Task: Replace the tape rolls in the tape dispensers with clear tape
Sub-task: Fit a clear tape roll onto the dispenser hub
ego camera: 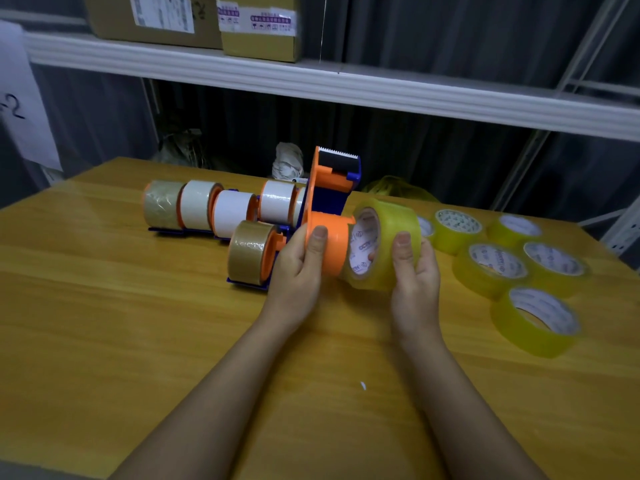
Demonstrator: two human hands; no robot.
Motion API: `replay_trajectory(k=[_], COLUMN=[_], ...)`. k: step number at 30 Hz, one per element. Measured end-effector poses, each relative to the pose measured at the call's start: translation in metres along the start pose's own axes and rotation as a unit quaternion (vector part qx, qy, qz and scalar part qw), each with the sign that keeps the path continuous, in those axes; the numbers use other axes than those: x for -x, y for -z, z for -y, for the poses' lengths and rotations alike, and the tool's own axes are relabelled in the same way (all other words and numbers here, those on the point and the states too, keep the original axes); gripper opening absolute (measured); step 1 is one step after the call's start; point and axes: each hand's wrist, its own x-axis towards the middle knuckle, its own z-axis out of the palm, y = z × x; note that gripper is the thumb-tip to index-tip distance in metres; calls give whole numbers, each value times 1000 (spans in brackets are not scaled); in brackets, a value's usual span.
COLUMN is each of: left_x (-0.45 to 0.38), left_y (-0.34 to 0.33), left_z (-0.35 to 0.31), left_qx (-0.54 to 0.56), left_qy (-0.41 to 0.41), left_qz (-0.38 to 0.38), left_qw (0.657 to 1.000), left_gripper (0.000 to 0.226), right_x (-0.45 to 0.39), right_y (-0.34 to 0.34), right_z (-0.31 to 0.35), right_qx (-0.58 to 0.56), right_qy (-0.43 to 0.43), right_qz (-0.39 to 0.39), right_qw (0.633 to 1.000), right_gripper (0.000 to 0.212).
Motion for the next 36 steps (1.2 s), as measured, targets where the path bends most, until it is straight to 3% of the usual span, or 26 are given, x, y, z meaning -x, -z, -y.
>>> replay_trajectory(k=[1, 5, 8, 11, 13, 18, 21, 27, 30, 34, 36], left_x=[0, -3, -4, -4, -4, -4, -3, -1, -1, 0, 0], left_y=[0, 2, 2, 2, 2, 2, 1, -1, -2, -1, -1], left_z=[-1, 5, 11, 12, 10, 10, 11, 11, 13, 12, 11], left_qx=[-5, -21, -22, -18, -11, 0, -3, -21, -37, -36, -34], left_qy=[-7, -13, -14, -18, -20, -9, -4, -7, -11, -7, -7], left_qz=[-9, -46, -43, -28, -11, 4, 11, 34, 39, 44, 43], left_qw=[1000, 999, 999, 999, 1000, 1000, 1000, 999, 998, 998, 998], left_gripper=[23, 23, 28, 43, 49, 50, 34, 26, 28, 19, 21], right_x=[0, 1, -3, -9, -12, -12, -10, -8, -7, -7, -7], right_y=[0, -4, -5, -5, -4, -1, -3, -7, -9, -9, -7], right_z=[0, -6, -12, -20, -21, -19, -17, -23, -23, -25, -26], right_qx=[0, 8, 12, 26, 24, -7, -23, 6, -52, -82, -109], right_qy=[-6, -28, -34, -10, -11, -3, -12, -33, -62, -60, -73], right_qz=[15, 50, 58, 60, 51, 38, 49, 43, 53, 93, 117], right_qw=[1000, 998, 998, 998, 998, 999, 998, 999, 995, 990, 984], right_gripper=[11, 24, 7, 34, 35, 25, 27, 59, 80, 49, 46])
